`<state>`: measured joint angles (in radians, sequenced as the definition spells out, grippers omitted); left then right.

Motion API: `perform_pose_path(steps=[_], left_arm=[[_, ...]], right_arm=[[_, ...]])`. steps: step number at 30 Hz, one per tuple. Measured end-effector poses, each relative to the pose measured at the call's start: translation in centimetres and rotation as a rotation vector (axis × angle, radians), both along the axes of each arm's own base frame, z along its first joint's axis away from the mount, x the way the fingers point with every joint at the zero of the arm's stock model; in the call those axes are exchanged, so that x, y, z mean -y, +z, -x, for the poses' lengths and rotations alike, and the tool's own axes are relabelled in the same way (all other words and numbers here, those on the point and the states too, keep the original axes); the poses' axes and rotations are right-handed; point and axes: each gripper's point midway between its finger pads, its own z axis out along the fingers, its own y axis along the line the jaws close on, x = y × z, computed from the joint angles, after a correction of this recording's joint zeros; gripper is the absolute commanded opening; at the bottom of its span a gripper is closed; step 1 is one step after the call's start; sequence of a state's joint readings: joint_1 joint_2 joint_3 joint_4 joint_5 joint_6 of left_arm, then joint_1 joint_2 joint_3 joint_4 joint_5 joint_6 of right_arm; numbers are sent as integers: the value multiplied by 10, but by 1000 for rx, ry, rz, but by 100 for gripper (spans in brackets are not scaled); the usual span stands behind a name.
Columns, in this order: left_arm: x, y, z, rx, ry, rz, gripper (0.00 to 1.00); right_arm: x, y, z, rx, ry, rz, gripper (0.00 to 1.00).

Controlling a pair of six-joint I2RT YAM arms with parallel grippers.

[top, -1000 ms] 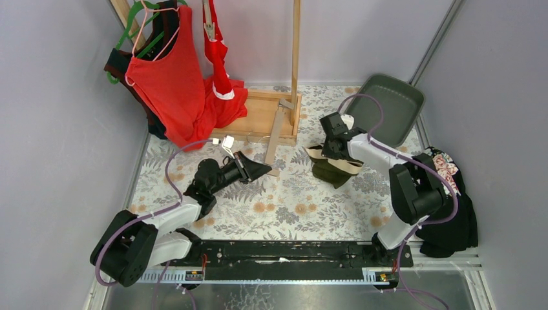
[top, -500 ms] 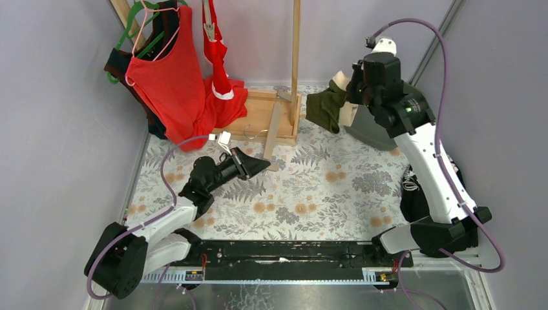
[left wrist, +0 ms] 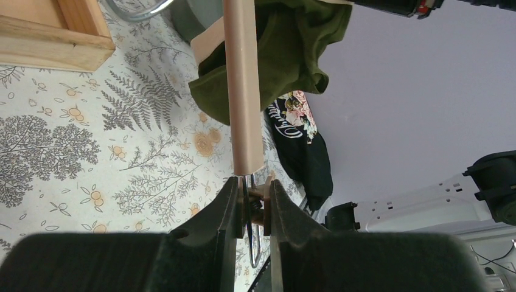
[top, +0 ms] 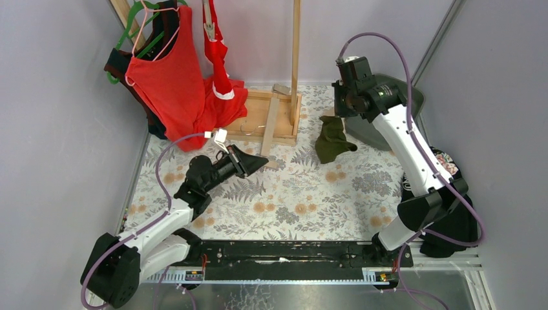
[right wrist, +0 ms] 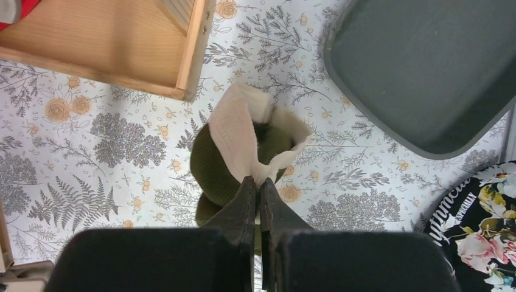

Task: Clip the underwear to the hanger
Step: Flatten out the underwear at the center of the board.

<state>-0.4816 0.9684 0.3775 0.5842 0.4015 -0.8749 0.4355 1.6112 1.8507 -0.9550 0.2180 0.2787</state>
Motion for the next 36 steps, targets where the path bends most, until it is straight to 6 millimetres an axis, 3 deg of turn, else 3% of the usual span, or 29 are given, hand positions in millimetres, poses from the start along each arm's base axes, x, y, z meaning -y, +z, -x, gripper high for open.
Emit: perform_pose_path(steps=[7,12,15,17,19,21,23,25,26,30,36], left_arm=[[0,-6,-1,-18,1,-11,0],[1,-10,-2,-31,2,-18,0],[1,-10,-2,-31,3,-18,0],[1,-10,-3,-30,3,-18,0],[1,-11,-3,-31,4,-19,0],[1,-12,-3,-35,5,-21,0],[1,-12,-3,-36,5,-21,0],[1,-12,-4,-36,6,-21,0],[1,-13,-4,-36,8,-21,0],[0,-12,-4,-36,9,-21,0],[1,-14,-5,-40,9,-23,0]], right_arm=[[7,25,9,64,16,0,0],[11,67,17,227,20,-71,0],[21,83,34,340,12,-111,0],[25,81,38,320,13,-102,0],[18,75,24,284,17,-90,0],[8,54,5,223,29,-76,0],[0,16,-5,129,41,-48,0],[-1,-12,-3,43,50,-20,0],[0,-15,-1,28,50,-15,0],[3,21,6,134,52,-55,0],[19,118,29,428,51,-128,0]])
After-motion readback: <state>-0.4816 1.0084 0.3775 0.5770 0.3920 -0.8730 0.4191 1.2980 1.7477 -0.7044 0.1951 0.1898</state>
